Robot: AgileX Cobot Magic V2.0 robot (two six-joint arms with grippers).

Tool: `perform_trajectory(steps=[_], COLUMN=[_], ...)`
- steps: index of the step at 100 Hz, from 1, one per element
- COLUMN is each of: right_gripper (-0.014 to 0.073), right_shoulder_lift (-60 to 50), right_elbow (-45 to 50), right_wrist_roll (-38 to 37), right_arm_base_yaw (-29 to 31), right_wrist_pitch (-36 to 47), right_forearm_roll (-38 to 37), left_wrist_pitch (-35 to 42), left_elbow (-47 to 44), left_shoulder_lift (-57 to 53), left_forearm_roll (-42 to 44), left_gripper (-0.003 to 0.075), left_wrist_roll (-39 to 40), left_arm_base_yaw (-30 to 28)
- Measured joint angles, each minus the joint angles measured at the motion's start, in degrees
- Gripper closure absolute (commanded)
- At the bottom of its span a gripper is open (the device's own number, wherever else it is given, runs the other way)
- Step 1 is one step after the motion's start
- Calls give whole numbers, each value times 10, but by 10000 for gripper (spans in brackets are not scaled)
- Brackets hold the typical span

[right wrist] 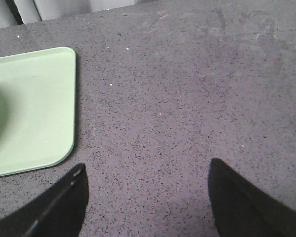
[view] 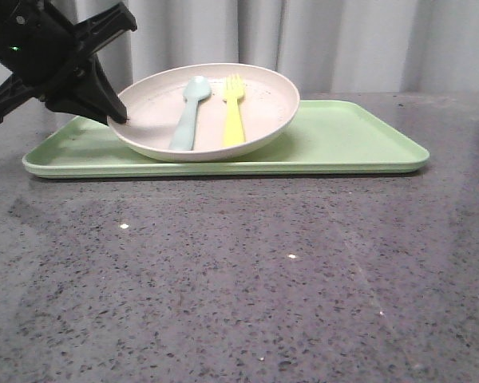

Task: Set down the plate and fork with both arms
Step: 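Carry the plate with the left gripper and set it on the green tray, then release the plate and raise the left gripper away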

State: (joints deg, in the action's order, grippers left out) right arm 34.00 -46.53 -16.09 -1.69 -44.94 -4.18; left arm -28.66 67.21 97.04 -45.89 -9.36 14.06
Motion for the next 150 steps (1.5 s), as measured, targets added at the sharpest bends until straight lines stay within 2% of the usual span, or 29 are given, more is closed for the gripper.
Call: perform_trajectory(steps=[19,26,38,45,74,88,116,132,150], right_gripper=[74,74,74,74,74,74,74,74,74], right_shoulder_lift=[0,0,0,0,0,0,0,0,6], right_elbow=[0,0,0,0,0,0,0,0,-3], right_wrist_roll=[0,0,0,0,0,0,0,0,0], right_arm_base_yaw=[0,0,0,0,0,0,-22,-51,-84], right_wrist_pitch=[-2,-2,-5,-4,-7,-7,-6,-2,4], right_forearm_roll=[0,0,0,0,1,1,-19,-20,-20], left_wrist_pitch=[7,7,7,7,7,9,17,21,18], left_elbow=[0,0,0,1,1,1,-28,-70,-131], left_shoulder_lift=[1,5,7,7,5,-27,-166,-253,-349], left_forearm_roll=[-2,-2,-7,-8,-6,38,115,155,196], left_gripper=[722,663,518,476,472,472,482,512,513], left_wrist_roll=[0,0,1,2,2,2,2,2,2], left_arm_base_yaw=[0,0,0,0,0,0,0,0,0])
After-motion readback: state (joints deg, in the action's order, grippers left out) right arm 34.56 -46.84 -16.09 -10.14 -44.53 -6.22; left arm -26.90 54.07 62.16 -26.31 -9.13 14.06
